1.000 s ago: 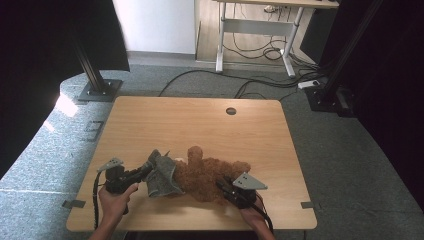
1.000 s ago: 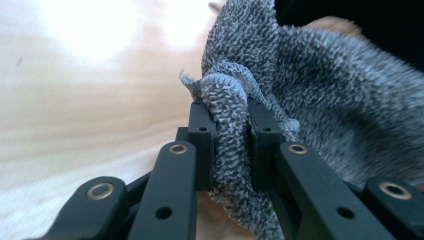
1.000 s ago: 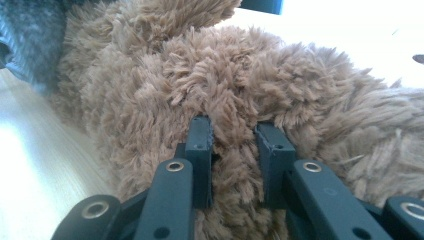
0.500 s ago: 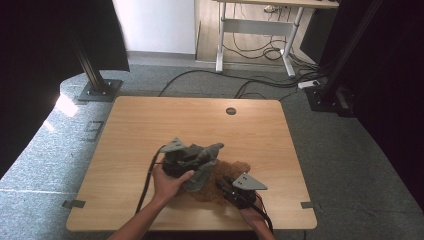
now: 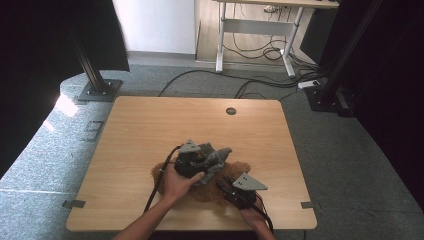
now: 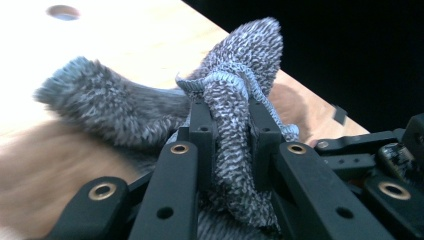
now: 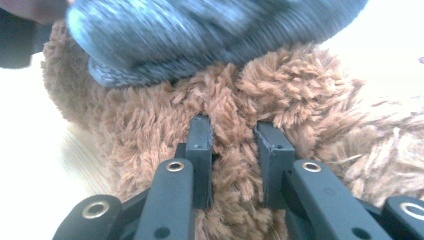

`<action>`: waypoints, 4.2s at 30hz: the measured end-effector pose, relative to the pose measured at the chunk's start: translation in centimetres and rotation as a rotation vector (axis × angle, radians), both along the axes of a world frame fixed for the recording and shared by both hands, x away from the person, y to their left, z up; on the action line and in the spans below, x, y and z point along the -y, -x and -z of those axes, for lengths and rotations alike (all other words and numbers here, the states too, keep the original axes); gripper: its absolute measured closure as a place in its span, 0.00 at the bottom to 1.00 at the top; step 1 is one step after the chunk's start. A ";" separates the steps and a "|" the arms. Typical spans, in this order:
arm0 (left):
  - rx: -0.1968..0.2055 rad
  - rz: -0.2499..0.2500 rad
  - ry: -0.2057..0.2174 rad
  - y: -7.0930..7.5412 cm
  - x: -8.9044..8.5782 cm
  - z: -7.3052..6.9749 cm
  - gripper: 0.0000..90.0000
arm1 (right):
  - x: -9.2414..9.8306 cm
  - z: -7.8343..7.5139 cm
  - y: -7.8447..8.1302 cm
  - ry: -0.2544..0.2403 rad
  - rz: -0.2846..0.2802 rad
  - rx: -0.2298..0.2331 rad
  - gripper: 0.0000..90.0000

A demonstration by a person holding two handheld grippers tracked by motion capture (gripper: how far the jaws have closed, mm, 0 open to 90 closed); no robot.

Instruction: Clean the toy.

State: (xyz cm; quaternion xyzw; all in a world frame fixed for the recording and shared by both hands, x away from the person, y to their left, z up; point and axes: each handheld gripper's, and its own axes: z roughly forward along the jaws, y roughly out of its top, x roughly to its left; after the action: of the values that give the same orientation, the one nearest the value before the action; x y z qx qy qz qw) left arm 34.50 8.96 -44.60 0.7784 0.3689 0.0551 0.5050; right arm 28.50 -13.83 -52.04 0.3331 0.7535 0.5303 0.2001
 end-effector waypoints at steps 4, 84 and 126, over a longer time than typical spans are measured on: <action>0.016 -0.074 0.044 1.2 -4.7 0.1 0.86 | 0.1 0.0 0.0 -0.002 0.002 -0.001 0.80; -0.055 -0.130 0.087 4.2 -13.8 6.1 0.85 | 1.7 1.4 0.4 0.030 -0.045 -0.079 0.56; -0.025 0.039 0.137 1.3 -3.4 0.3 0.85 | 3.4 -0.4 -0.7 0.021 0.074 -0.007 0.72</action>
State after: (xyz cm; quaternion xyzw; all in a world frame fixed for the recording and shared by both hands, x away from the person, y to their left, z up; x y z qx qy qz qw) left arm 33.19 12.33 -44.95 0.7496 0.3630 0.0100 0.5534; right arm 29.21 -17.28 -51.69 0.3603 0.7468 0.5137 0.2205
